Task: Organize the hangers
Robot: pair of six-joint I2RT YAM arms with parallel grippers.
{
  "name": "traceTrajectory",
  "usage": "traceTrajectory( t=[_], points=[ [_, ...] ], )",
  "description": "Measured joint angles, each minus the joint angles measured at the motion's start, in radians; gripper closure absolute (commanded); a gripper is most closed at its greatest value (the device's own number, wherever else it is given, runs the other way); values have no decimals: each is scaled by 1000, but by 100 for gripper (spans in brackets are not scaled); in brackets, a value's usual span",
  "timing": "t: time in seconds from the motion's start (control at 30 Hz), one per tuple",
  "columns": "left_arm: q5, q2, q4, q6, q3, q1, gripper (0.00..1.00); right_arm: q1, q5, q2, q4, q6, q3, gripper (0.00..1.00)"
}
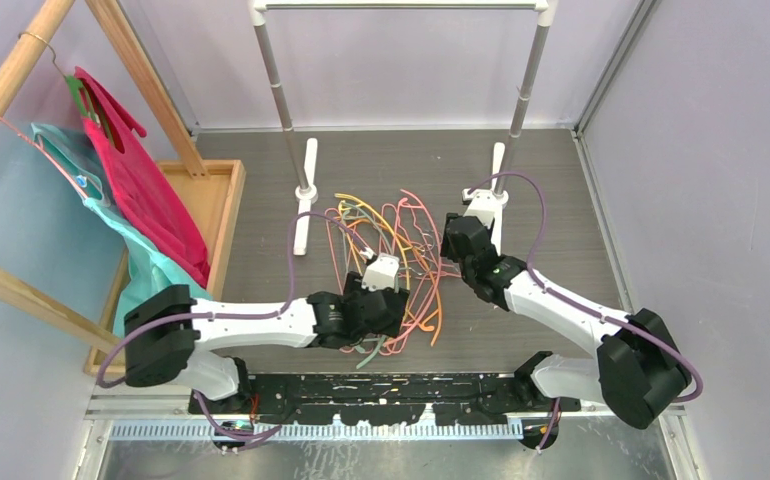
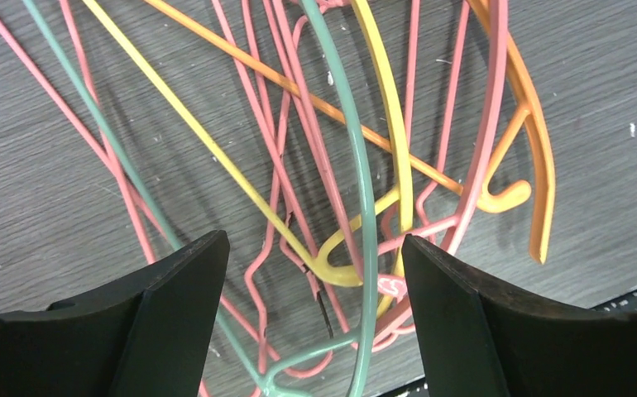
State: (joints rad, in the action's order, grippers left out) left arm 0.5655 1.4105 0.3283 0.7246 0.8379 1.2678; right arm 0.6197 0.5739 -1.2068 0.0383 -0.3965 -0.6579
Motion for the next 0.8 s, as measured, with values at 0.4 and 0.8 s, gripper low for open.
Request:
traceTrajectory(
  t=[0.4,0.8],
  points=[
    [25,116,10,34,58,1,32,-36,-23,-4,-6,-2,16,45],
    [32,209,-1,76,63,1,51,-53,-40,-4,-9,-3,41,44]
  ],
)
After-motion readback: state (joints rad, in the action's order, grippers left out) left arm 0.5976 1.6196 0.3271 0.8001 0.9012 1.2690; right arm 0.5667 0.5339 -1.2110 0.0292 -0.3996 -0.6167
